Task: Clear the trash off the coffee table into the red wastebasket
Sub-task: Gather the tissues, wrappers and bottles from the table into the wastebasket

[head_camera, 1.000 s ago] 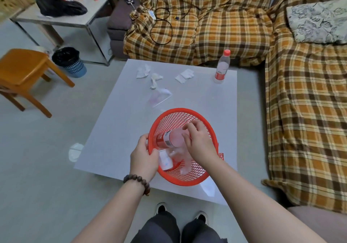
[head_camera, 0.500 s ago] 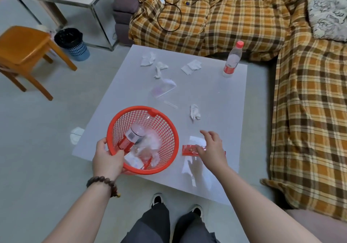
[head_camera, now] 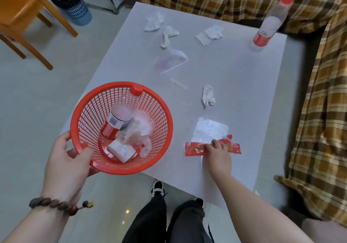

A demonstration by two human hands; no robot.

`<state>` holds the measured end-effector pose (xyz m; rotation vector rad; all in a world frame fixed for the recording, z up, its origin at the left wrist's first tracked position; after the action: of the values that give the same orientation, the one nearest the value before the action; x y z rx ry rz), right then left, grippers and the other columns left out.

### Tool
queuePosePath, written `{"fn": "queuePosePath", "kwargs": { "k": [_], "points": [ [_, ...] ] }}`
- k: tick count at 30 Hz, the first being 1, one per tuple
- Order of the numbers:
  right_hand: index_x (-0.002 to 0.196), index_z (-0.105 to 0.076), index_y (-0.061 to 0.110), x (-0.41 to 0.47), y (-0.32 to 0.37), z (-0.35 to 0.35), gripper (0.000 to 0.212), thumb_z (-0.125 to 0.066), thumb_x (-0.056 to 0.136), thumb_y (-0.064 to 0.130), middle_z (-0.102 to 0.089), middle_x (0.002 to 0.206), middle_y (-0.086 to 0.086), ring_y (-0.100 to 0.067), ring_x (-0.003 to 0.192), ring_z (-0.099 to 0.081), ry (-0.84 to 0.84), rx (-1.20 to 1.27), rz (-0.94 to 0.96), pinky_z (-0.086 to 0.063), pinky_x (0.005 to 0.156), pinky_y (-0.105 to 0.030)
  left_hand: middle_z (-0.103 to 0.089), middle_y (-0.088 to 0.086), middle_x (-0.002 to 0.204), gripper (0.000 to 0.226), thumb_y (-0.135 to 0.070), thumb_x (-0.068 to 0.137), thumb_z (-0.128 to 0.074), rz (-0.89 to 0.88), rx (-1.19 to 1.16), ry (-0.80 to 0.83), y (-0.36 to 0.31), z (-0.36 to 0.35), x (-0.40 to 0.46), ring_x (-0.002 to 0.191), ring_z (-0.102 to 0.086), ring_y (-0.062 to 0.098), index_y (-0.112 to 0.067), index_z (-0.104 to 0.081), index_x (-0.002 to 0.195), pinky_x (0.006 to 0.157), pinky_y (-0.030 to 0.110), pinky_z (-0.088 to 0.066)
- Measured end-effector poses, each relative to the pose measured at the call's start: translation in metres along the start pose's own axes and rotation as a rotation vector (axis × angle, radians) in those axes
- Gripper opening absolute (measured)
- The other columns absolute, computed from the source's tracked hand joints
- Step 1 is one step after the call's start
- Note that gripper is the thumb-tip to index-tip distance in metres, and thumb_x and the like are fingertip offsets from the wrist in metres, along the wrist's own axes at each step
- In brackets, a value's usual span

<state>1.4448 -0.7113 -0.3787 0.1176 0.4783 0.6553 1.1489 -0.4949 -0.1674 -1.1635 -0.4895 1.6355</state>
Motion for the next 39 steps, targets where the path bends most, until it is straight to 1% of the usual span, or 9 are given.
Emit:
{"fn": "queuePosePath", "kwargs": {
  "k": [3,5,8,13,17,23,28,33,39],
  "points": [
    [0.095,-0.066,0.012,0.001,-0.002,0.002,0.022,-0.058,0.076,0.004,-0.062,0.108,-0.005,-0.029,0.106,-0.047,-0.038,-0.011,0.034,-0.035,0.065,-0.029,-0.077,-0.004,0.084,0.055,0.001,0.083,-0.060,0.011,-0.010,-0.013,0.001,0.001,-0.002,0.063,-0.076,0.022,-0.054,-0.060,0.092,0.056,0.045,-0.060],
    [0.094,-0.064,0.011,0.001,-0.001,0.011,0.018,-0.055,0.080,0.004,-0.060,0.109,-0.003,-0.026,0.110,-0.044,-0.019,0.031,0.024,-0.036,0.065,-0.030,-0.077,0.000,0.082,0.055,0.001,0.084,-0.060,0.009,-0.020,-0.029,0.000,0.002,-0.004,0.060,-0.075,0.021,-0.053,-0.060,0.092,0.053,0.041,-0.060],
    [0.091,-0.060,0.007,-0.007,0.016,0.045,0.015,-0.051,0.083,0.000,-0.057,0.106,-0.005,-0.027,0.108,-0.045,-0.056,0.182,0.063,-0.043,0.070,-0.033,-0.076,0.003,0.087,0.048,0.000,0.084,-0.060,0.008,-0.028,-0.053,-0.004,-0.002,-0.009,0.060,-0.075,0.022,-0.042,-0.059,0.107,0.051,0.038,-0.059],
    [0.090,-0.069,0.005,-0.040,0.072,0.152,0.011,-0.060,0.086,0.003,-0.062,0.098,-0.008,-0.026,0.094,-0.054,-0.394,0.522,0.192,-0.040,0.075,-0.027,-0.073,0.009,0.099,0.047,-0.002,0.083,-0.060,-0.009,-0.003,-0.041,-0.025,-0.013,-0.026,0.079,-0.074,0.035,-0.039,-0.053,0.111,0.064,0.055,-0.062],
    [0.089,-0.071,0.008,-0.072,0.119,0.220,0.010,-0.065,0.083,0.004,-0.060,0.093,-0.003,-0.022,0.085,-0.056,-0.575,0.654,0.355,-0.047,0.073,-0.029,-0.073,0.008,0.101,0.046,0.000,0.083,-0.056,-0.032,-0.006,-0.012,-0.040,-0.021,-0.040,0.086,-0.073,0.032,-0.032,-0.053,0.116,0.075,0.055,-0.061],
    [0.085,-0.074,0.006,-0.091,0.181,0.226,0.010,-0.068,0.078,0.002,-0.064,0.095,-0.015,-0.032,0.093,-0.057,-0.358,0.474,0.614,-0.047,0.078,-0.036,-0.072,0.000,0.101,0.039,-0.006,0.089,-0.058,-0.070,-0.024,0.013,-0.049,-0.033,-0.066,0.086,-0.072,0.024,-0.032,-0.052,0.117,0.074,0.049,-0.062],
    [0.113,-0.066,0.021,-0.093,0.186,0.205,0.033,-0.060,0.082,0.011,-0.055,0.130,-0.001,-0.024,0.118,-0.045,-0.051,0.344,0.637,-0.038,0.098,-0.036,-0.072,0.007,0.111,0.040,-0.010,0.092,-0.060,-0.069,-0.039,0.021,-0.053,-0.032,-0.073,0.093,-0.073,0.028,-0.024,-0.052,0.128,0.080,0.052,-0.061],
    [0.115,-0.066,0.022,-0.086,0.170,0.216,0.034,-0.062,0.082,0.011,-0.054,0.133,-0.003,-0.022,0.124,-0.043,-0.144,0.463,0.611,-0.030,0.101,-0.026,-0.072,0.008,0.109,0.039,-0.004,0.090,-0.055,-0.054,-0.050,-0.016,-0.058,-0.029,-0.061,0.091,-0.073,0.030,-0.032,-0.051,0.116,0.078,0.053,-0.061],
    [0.122,-0.059,0.024,-0.034,0.128,0.199,0.037,-0.064,0.085,0.021,-0.048,0.133,-0.004,-0.019,0.125,-0.042,-0.160,0.498,0.373,-0.036,0.100,-0.027,-0.072,0.006,0.106,0.043,-0.006,0.092,-0.057,0.024,-0.122,-0.031,-0.059,-0.034,-0.020,0.085,-0.075,0.030,-0.035,-0.049,0.123,0.064,0.047,-0.063]
  ]
}}
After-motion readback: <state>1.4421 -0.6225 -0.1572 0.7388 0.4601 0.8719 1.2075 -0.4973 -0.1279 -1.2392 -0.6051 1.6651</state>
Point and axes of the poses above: each hand's wrist, its own x-axis towards the middle knuckle, its own z-axis out of the back of the hand, y = z × x, the point moved 5 cm from there along x, towards the middle knuckle
